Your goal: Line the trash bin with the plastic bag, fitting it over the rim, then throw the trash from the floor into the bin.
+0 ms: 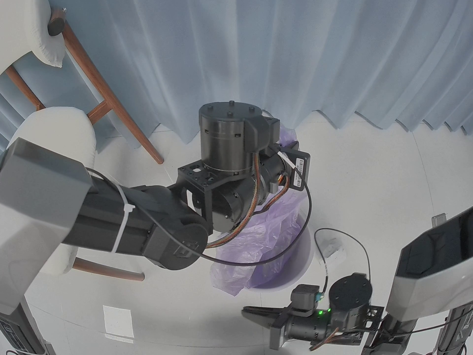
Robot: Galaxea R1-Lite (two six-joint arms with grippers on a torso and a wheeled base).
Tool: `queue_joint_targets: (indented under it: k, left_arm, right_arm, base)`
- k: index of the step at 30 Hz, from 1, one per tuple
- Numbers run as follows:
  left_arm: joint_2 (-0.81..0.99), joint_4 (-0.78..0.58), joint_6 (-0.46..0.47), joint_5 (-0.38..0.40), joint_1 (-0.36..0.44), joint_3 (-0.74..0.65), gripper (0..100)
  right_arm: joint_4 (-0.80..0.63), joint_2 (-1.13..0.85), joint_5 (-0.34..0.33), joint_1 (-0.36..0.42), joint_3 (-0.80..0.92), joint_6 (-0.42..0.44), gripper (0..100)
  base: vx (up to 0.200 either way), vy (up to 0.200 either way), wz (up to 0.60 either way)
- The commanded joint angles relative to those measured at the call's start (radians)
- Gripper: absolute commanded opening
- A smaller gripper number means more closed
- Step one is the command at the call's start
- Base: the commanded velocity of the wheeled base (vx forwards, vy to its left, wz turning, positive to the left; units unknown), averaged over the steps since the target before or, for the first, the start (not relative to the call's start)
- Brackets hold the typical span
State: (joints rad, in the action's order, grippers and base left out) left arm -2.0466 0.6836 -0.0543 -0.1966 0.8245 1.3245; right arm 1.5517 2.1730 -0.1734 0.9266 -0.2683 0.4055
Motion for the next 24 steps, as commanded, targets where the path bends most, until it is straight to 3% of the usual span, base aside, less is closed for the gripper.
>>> queue_joint_targets:
  k: [1, 4, 8, 12, 16, 24]
  left_arm:
    - [-0.003, -0.001, -0.001, -0.001, -0.005, 0.027, 0]
    - [-0.006, -0.003, -0.001, -0.014, -0.001, 0.044, 0]
    - [-0.006, -0.003, -0.001, -0.018, -0.001, 0.044, 0]
    - [-0.003, -0.003, -0.001, -0.02, -0.002, 0.041, 0]
    - [-0.001, -0.003, -0.001, -0.029, -0.005, 0.035, 0]
    - [0.002, 0.005, 0.001, -0.038, -0.004, -0.014, 0]
  right_arm:
    - [0.018, 0.119, 0.063, 0.121, -0.101, 0.049, 0]
    - [0.018, 0.165, 0.118, 0.156, -0.209, 0.098, 0]
    - [0.018, 0.197, 0.193, 0.138, -0.315, 0.145, 0]
    - [0.016, 0.197, 0.253, 0.021, -0.354, 0.141, 0]
    - [0.018, 0.179, 0.272, -0.091, -0.331, 0.136, 0]
    - [0.018, 0.168, 0.27, -0.199, -0.327, 0.134, 0]
  base:
    - [0.0, 0.0, 0.0]
    - [0.0, 0.0, 0.0]
    - [0.0, 0.0, 0.0]
    - [0.0, 0.0, 0.0]
    - [0.0, 0.0, 0.0]
    - [0.0, 0.0, 0.0]
